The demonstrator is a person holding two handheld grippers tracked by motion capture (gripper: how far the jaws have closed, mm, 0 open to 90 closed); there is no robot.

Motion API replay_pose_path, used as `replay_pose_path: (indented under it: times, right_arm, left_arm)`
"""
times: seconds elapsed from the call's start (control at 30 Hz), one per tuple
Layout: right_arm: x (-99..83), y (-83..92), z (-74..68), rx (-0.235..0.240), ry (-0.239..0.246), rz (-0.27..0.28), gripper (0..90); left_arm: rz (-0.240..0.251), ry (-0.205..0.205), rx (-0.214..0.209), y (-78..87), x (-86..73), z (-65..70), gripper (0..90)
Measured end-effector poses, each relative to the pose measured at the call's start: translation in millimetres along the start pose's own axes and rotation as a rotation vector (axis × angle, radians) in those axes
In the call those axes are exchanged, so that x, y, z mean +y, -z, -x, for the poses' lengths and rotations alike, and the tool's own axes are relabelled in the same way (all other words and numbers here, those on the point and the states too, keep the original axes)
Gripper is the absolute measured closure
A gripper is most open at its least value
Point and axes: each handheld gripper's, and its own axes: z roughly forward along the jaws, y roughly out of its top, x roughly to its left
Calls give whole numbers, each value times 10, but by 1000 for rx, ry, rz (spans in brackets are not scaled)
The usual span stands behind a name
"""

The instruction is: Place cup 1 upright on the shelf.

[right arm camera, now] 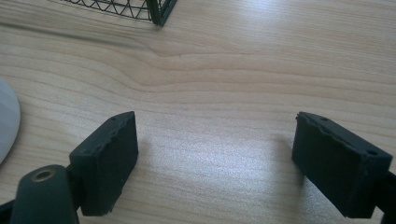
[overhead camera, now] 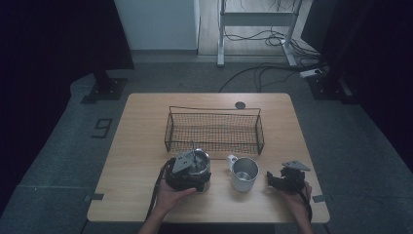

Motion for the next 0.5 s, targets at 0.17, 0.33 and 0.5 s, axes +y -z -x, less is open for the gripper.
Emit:
replay_pose_path:
  times: [0.17,0.33,0.5]
  right_arm:
    - [0,0,0,0,0,0,143]
    - [0,0,1,0,0,0,144]
    - [-1,1,0,-1,-2,1,146]
  left_arm:
    - [3,1,0,6,3,1,32]
    - [20,0,6,59,30,-12,34]
    - [38,18,1,142,91,-47,34]
